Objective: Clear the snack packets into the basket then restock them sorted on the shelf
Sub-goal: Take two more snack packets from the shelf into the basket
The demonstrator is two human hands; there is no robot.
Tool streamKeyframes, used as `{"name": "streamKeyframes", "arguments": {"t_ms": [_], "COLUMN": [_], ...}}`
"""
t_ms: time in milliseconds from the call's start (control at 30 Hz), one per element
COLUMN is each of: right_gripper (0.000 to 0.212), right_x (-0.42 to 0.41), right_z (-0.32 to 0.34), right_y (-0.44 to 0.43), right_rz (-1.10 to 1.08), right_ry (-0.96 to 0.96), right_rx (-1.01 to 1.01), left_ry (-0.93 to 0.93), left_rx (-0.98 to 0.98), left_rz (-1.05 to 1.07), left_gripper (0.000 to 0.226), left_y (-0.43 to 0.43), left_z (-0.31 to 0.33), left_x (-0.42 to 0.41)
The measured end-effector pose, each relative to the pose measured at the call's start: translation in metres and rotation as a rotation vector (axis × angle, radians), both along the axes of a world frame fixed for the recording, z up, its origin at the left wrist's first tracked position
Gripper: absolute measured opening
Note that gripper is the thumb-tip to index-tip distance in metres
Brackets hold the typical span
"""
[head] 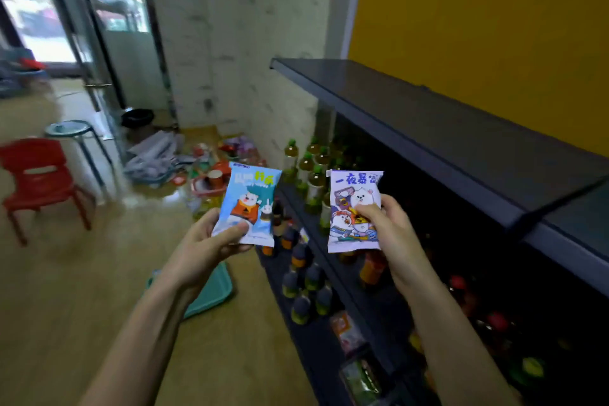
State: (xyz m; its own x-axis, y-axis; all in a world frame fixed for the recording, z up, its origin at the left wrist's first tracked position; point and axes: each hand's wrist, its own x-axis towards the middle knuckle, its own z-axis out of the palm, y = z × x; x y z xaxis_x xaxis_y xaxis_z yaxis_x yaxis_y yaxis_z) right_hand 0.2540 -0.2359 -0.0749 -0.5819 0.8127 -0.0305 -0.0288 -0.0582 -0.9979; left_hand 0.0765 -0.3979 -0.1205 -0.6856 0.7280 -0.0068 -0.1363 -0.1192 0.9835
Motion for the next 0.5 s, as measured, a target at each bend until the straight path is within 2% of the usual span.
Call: {"name": "streamKeyframes", "arguments": {"t_ms": [133, 267, 400, 500], "right_gripper": [0.018, 0.02, 0.014, 0.017], "right_x": [-0.111, -0.207, -0.285, -0.333], "right_z": [-0.054, -0.102, -0.135, -0.15], "right_y": [-0.04, -0.081, -0.107, -0.113], "right_rz": [0.166, 0.28, 0.358, 0.398], "right_ry": [-0.061, -0.13, -0.181, -0.219], "right_rx": [-0.117, -0.186, -0.185, -0.167], "left_ry": [-0.042, -0.074, -0.083, -0.108], "left_rx": [-0.059, -0.157, -0.247, -0.298], "left_rz": [0.194, 0.3, 0.377, 0.415], "left_gripper": [0.023, 0.04, 0.041, 0.036], "left_y": [-0.069, -0.129, -0.163, -0.17], "left_z": [-0.048, -0.089, -0.118, -0.137], "left_x": [-0.069, -0.133, -0.195, -0.238]}}
